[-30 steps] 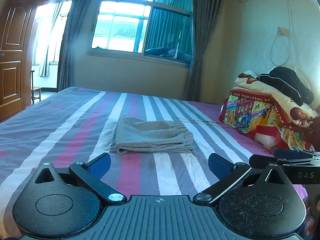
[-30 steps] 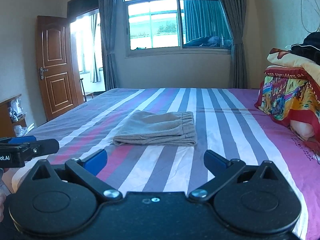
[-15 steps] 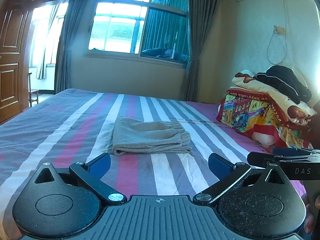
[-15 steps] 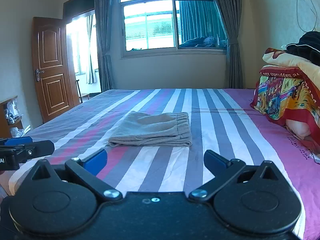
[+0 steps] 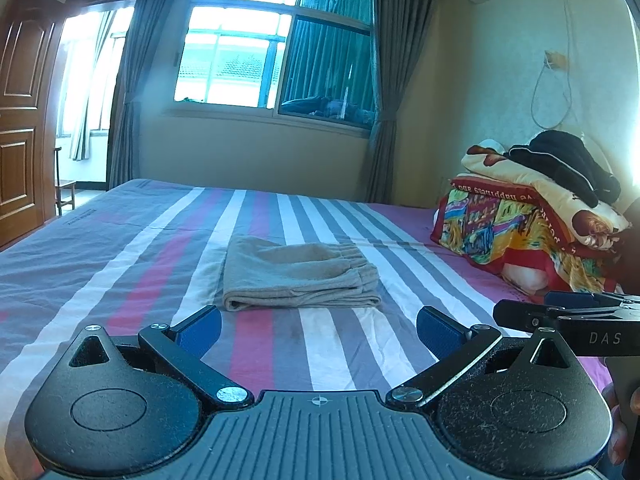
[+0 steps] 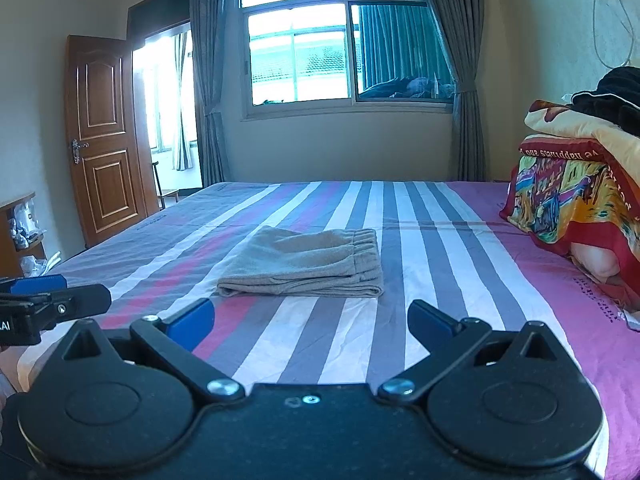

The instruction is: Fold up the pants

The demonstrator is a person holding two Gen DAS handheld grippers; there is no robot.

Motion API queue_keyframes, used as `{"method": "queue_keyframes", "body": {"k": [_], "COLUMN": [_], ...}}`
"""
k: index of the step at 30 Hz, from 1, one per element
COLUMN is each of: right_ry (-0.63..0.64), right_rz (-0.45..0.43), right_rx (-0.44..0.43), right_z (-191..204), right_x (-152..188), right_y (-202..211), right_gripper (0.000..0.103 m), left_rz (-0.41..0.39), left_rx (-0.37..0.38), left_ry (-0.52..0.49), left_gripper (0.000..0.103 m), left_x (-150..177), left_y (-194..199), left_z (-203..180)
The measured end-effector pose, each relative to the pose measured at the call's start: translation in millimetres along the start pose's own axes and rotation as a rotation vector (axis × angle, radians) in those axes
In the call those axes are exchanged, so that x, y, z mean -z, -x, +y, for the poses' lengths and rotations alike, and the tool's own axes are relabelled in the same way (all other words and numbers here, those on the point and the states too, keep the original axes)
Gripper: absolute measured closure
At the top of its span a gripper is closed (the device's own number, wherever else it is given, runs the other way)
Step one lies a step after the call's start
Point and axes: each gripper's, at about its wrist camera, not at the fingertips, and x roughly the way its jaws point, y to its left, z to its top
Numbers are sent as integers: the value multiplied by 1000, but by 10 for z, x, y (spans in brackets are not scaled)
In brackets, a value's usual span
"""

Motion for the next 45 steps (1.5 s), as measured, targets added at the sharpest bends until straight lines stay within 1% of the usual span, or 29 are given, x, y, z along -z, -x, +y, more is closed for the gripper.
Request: {"method": "queue_keyframes", "body": {"k": [35, 45], "right_ry": [1, 0], "right_rz": [-13, -7], "right_rx": [-4, -3], "right_z": [-10, -3], "right_x": [-24, -28], "right_y": [47, 46], "right_gripper": [0, 0], "left_rz": [-12, -14], "left_rx": [14, 11], "left_ry": [-8, -26], "left_gripper": [0, 0], "left_x": [-25, -51], "left_y": [31, 20], "left_z": [-8, -26]}}
